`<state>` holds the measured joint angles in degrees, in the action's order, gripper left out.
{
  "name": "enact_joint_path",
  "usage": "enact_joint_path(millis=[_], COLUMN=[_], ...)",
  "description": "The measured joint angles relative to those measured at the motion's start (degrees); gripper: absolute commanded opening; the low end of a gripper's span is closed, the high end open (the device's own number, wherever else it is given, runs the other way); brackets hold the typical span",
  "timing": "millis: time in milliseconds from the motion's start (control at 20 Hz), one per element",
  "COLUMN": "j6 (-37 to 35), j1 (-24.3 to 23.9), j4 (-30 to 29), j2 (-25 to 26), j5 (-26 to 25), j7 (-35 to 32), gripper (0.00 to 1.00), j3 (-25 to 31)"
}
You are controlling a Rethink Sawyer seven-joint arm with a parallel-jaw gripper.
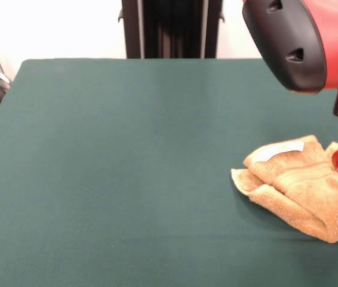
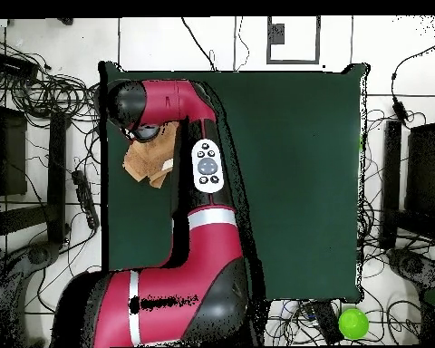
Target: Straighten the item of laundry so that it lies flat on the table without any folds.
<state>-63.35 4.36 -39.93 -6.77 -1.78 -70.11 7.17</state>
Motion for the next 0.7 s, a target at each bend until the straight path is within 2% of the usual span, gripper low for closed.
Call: enact_joint_path(millis=[150, 400, 500, 700], j6=[-3.2, -15.5, -23.3, -31.7], j1=[0.0, 0.5, 0.7, 0.8], j4=[1.4, 6.9, 10.3, 13.9], j2=[0.2, 1.3, 2.0, 2.0], j5=[-0.2, -1.3, -2.5, -4.0], j7=[0.0, 0.0, 0.0, 0.0], gripper=[0.0, 0.0, 0.0, 0.0], j3=[0.0, 0.0, 0.0, 0.0])
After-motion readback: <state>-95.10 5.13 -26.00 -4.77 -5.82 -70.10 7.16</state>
